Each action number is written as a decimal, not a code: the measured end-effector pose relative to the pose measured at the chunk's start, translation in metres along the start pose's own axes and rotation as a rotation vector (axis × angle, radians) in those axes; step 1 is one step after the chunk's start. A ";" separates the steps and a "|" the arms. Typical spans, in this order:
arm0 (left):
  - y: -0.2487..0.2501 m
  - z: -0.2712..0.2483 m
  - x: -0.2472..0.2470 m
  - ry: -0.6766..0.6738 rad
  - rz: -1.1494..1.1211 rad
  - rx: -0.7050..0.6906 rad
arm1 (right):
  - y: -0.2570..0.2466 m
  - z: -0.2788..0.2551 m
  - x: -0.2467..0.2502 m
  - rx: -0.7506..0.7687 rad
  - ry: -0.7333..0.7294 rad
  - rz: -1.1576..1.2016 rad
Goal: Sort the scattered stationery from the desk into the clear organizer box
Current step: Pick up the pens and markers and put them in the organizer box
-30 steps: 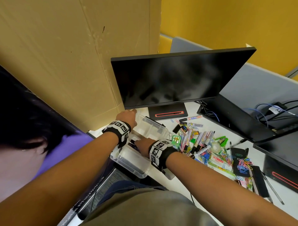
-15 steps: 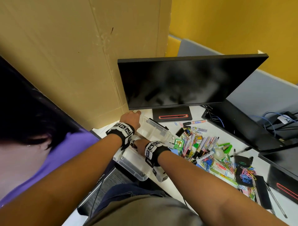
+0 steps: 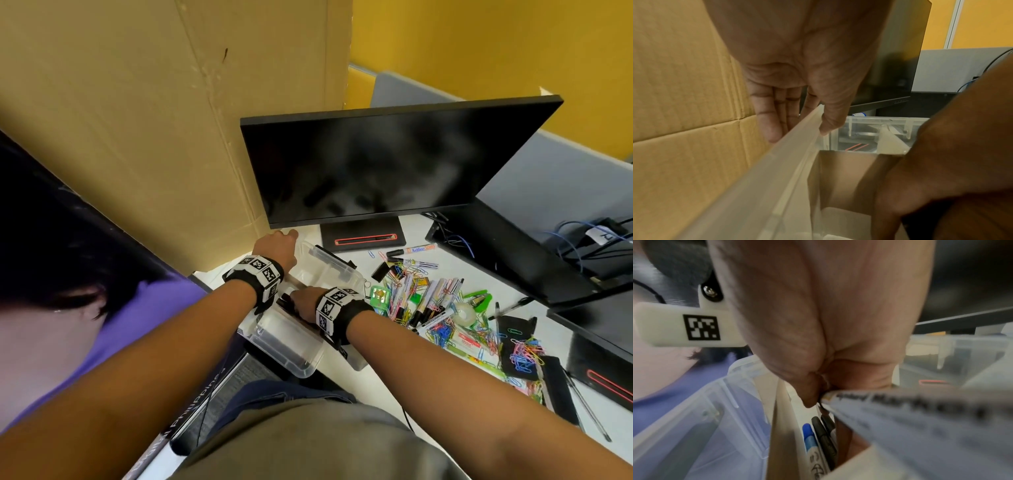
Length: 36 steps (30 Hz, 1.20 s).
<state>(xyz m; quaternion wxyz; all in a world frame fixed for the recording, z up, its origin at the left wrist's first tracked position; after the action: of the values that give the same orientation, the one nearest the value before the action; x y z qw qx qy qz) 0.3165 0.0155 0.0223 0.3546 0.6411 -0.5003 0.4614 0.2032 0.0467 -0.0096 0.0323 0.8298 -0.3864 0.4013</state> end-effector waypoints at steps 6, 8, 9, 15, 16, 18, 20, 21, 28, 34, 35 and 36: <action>-0.001 0.000 0.000 0.005 0.005 -0.011 | 0.004 0.001 0.006 0.011 0.036 0.035; -0.001 0.000 0.000 0.005 0.003 -0.011 | 0.002 0.001 0.005 0.024 0.066 0.076; -0.001 0.000 0.000 0.004 0.001 -0.010 | 0.001 0.002 0.003 0.030 0.065 0.091; -0.002 0.000 0.000 0.003 0.008 -0.005 | -0.003 0.008 -0.005 0.002 0.018 0.098; -0.002 0.000 0.000 0.003 0.010 -0.004 | -0.004 0.010 -0.006 -0.005 0.043 0.127; -0.001 0.001 0.001 -0.003 0.009 -0.002 | -0.003 0.015 -0.009 -0.032 0.079 0.159; -0.001 0.001 0.001 -0.009 0.007 0.004 | -0.002 0.019 -0.011 -0.038 0.120 0.161; -0.001 0.002 0.001 -0.012 0.006 0.005 | -0.001 0.021 -0.013 -0.034 0.130 0.154; 0.000 0.003 0.000 -0.008 0.005 0.011 | -0.003 0.023 -0.021 0.025 0.139 0.118; 0.000 0.003 -0.002 -0.001 0.006 0.012 | 0.005 0.020 -0.024 0.033 0.111 0.092; 0.000 0.003 -0.002 0.000 0.008 0.013 | 0.005 0.019 -0.024 0.032 0.112 0.079; 0.001 0.003 -0.002 0.001 0.010 0.014 | 0.005 0.018 -0.025 0.033 0.121 0.076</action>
<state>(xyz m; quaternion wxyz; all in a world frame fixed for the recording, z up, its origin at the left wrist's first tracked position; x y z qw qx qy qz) 0.3166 0.0131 0.0197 0.3483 0.6409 -0.4999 0.4670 0.2021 0.0518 -0.0406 0.0265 0.7890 -0.4084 0.4582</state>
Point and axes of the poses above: each hand's wrist, its own z-axis towards the middle knuckle, its own x-axis out of the back of the hand, y = z × x, the point moved 2 cm from there along z, towards the middle knuckle, and after that the axes turned 1 degree about -z, right-handed, at the moved point
